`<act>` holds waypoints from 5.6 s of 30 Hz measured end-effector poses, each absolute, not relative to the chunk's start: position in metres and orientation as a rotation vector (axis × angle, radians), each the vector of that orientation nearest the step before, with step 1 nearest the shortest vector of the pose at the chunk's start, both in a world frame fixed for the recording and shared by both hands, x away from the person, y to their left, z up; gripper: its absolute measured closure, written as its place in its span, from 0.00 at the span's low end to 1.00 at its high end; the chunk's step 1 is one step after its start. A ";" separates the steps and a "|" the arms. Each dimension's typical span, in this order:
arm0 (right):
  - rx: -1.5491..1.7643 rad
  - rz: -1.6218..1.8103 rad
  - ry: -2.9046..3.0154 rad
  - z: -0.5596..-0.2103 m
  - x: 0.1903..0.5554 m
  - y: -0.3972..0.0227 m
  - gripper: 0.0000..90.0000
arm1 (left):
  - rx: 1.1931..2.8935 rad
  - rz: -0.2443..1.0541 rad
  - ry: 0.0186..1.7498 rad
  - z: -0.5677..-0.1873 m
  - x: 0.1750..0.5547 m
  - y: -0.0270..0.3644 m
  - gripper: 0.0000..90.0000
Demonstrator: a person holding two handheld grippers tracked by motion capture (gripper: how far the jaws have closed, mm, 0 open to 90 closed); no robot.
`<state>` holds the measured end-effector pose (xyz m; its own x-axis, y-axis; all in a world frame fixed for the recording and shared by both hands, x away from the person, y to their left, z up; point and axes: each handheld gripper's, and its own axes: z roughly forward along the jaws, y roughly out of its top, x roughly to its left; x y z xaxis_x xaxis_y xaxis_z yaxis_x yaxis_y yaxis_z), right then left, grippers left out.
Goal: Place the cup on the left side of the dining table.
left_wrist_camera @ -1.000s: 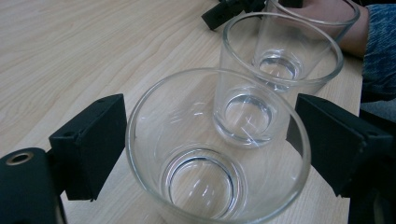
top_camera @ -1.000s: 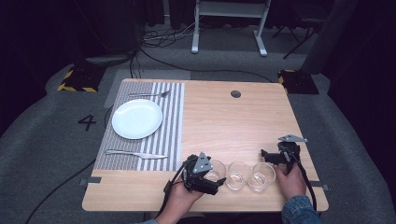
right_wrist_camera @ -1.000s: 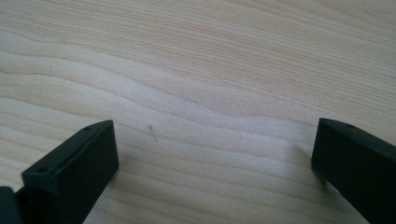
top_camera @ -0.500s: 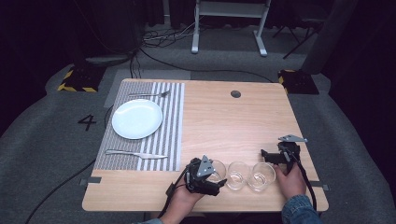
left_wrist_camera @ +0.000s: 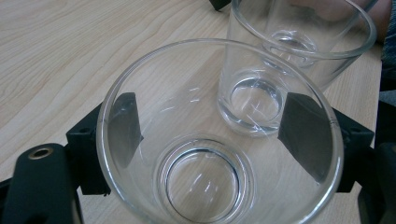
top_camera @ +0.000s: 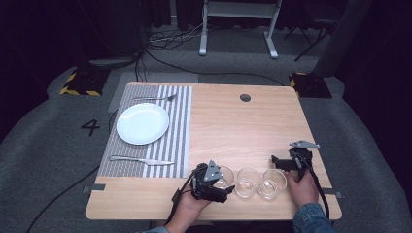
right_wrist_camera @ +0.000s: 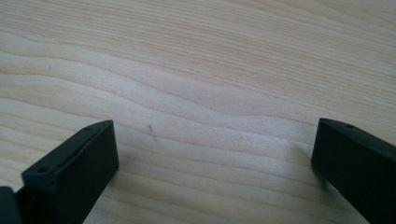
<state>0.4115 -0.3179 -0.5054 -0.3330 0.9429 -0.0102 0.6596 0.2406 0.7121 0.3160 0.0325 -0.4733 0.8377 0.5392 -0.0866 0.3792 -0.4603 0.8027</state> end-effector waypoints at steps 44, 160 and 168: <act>1.465 0.860 2.077 -0.505 0.412 -0.318 0.01 | 2.039 0.342 0.777 -0.394 0.342 0.115 0.21; 1.471 0.858 2.070 -0.505 0.412 -0.318 0.01 | 2.028 0.548 1.022 -0.390 0.346 0.189 0.19; 1.471 0.858 2.071 -0.505 0.412 -0.318 0.01 | 2.022 0.529 1.017 -0.389 0.323 0.201 0.19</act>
<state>0.4121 -0.3176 -0.5054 -0.3250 0.9457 -0.0102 0.6611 0.2349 0.7126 0.3226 0.2009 -0.3888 0.5903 0.8070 0.0143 0.4750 -0.3617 0.8022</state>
